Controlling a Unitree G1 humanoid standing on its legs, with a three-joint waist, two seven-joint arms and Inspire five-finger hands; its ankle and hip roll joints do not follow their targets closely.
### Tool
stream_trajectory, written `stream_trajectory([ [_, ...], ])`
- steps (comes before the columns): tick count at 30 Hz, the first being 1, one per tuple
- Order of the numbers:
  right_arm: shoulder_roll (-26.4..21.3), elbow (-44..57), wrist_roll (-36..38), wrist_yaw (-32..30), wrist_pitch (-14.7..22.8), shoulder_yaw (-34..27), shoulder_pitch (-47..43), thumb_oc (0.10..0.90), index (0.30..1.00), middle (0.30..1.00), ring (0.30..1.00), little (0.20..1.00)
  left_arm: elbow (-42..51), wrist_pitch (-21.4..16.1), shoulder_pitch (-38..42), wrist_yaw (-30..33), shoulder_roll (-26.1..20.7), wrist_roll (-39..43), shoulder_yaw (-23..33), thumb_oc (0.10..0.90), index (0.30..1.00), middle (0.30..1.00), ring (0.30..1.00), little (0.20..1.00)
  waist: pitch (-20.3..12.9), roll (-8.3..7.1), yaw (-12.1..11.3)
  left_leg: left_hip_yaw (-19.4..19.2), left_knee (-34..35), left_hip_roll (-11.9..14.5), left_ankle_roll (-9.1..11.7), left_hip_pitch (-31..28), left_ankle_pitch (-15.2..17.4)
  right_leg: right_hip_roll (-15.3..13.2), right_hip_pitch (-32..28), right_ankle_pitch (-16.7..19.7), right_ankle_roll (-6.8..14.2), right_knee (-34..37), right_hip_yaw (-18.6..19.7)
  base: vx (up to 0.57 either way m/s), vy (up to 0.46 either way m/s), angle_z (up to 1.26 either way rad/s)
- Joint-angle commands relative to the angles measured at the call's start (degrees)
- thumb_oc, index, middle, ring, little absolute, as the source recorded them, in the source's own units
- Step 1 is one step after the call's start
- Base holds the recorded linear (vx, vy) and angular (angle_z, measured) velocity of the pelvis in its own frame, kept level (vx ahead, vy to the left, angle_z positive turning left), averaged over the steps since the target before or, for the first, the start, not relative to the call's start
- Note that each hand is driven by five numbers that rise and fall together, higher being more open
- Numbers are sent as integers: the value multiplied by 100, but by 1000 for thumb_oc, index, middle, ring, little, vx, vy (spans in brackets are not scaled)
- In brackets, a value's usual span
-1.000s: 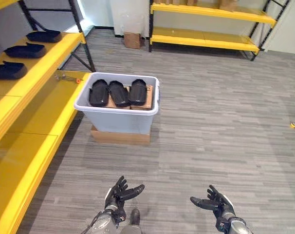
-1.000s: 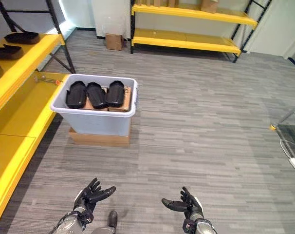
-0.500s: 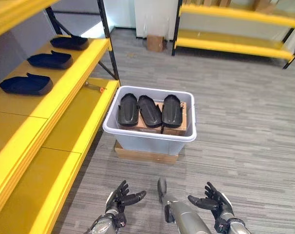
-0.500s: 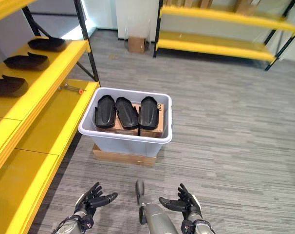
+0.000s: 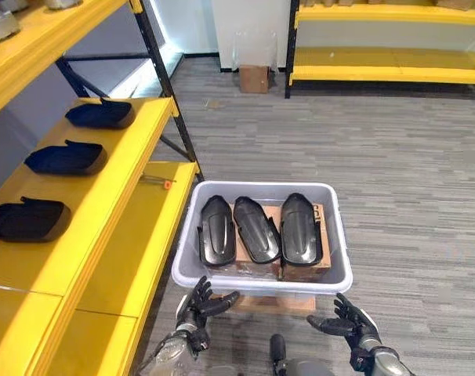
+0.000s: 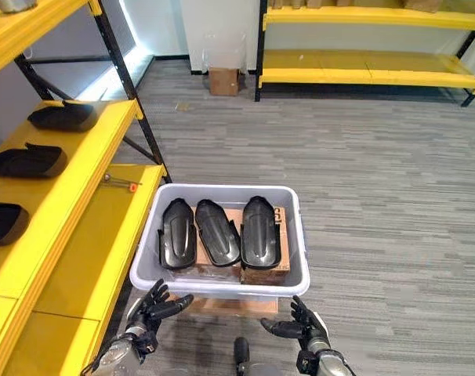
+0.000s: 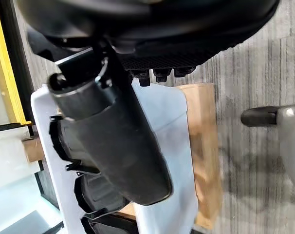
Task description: Move parts from the plastic box to the shelf.
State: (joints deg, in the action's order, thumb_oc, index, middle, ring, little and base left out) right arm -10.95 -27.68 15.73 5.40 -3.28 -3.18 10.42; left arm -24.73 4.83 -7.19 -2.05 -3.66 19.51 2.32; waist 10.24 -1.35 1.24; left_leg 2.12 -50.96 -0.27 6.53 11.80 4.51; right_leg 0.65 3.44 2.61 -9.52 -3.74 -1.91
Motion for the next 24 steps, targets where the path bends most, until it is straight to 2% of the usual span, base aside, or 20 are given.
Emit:
stream_trajectory([
  [1, -155, 423, -31, 9, 472, -123, -250, 900, 1000, 1000, 1000, 1000, 505, -438, 23, -93, -268, 58, 72, 900, 1000, 1000, 1000, 1000, 7, -129, -250, -144, 1519, 106, -539, 142, -186, -96, -457, 518, 754, 574, 255, 202, -5, -24],
  [2, -151, 428, -27, 13, 479, -130, -227, 900, 1000, 1000, 1000, 1000, 533, -440, -10, -100, -280, 67, 94, 900, 1000, 1000, 1000, 1000, 3, -156, -280, -128, 1848, 276, -562, 177, -238, -106, -509, 530, 771, 599, 292, 238, 8, -41],
  [3, -142, 418, -27, 19, 491, -147, -191, 900, 1000, 1000, 1000, 1000, 536, -450, -42, -108, -313, 72, 123, 900, 1000, 1000, 1000, 1000, -28, -179, -304, -136, 2877, 549, -625, 29, -321, -114, -589, 509, 801, 660, 352, 356, 82, -76],
  [4, -155, 416, -47, 26, 511, -186, -137, 900, 1000, 1000, 1000, 1000, 533, -457, -103, -119, -319, 25, 208, 900, 1000, 1000, 1000, 1000, -107, -135, -375, 68, 4017, 610, -641, -96, -460, -85, -762, 487, 836, 759, 498, 369, 120, -53],
  [5, -143, 434, -48, 38, 501, -187, -118, 900, 1000, 1000, 1000, 1000, 552, -447, -150, -122, -316, 34, 268, 900, 1000, 1000, 1000, 1000, -179, -109, -420, 254, 4281, 587, -643, -141, -550, -60, -784, 484, 844, 751, 580, 269, 107, -41],
  [6, -144, 434, -48, 38, 501, -187, -116, 900, 1000, 1000, 1000, 1000, 555, -447, -154, -122, -316, 34, 267, 900, 1000, 1000, 1000, 1000, -170, -113, -429, 242, 4312, 588, -643, -173, -562, -63, -797, 483, 843, 753, 589, 220, 149, -41],
  [7, -58, 400, -46, 107, 478, -168, -89, 900, 1000, 1000, 1000, 1000, 548, -425, -225, -120, -315, 37, 339, 900, 1000, 1000, 1000, 1000, -324, -77, -441, 292, 4722, 721, -615, -396, -637, -59, -770, 455, 845, 691, 685, 142, 106, -61],
  [8, -58, 398, -46, 107, 480, -167, -87, 900, 1000, 1000, 1000, 1000, 549, -425, -228, -120, -315, 37, 338, 900, 1000, 1000, 1000, 1000, -312, -77, -461, 269, 4752, 730, -612, -435, -643, -56, -785, 454, 842, 690, 705, 218, 173, -73],
  [9, -6, 353, -52, 133, 476, -184, -78, 900, 1000, 1000, 1000, 1000, 521, -424, -233, -136, -325, 28, 337, 900, 1000, 1000, 1000, 1000, -440, -44, -403, 253, 4955, 799, -628, -637, -654, -59, -739, 413, 824, 648, 728, 106, 127, -71],
  [12, 21, 410, -39, 145, 490, -283, -41, 900, 1000, 1000, 1000, 1000, 490, -442, -207, -160, -433, -5, 213, 900, 1000, 1000, 1000, 1000, -539, -11, -273, -63, 5154, 810, -521, -779, -763, -170, -571, 423, 822, 544, 655, 122, 193, -39],
  [13, 73, 457, 6, 159, 486, -309, -32, 900, 1000, 1000, 1000, 1000, 464, -460, -203, -186, -511, -16, 166, 900, 1000, 1000, 1000, 1000, -583, 14, -241, -43, 5339, 780, -534, -954, -781, -225, -551, 395, 819, 537, 603, 110, 153, 12],
  [24, 202, 523, -21, 161, 499, -318, -191, 900, 1000, 1000, 1000, 1000, 482, -485, -113, -180, -699, -12, 114, 900, 1000, 1000, 1000, 1000, -581, 89, -272, -133, 5588, 583, -573, -1185, -755, -427, -358, 320, 862, 421, 572, 24, 119, -9],
])
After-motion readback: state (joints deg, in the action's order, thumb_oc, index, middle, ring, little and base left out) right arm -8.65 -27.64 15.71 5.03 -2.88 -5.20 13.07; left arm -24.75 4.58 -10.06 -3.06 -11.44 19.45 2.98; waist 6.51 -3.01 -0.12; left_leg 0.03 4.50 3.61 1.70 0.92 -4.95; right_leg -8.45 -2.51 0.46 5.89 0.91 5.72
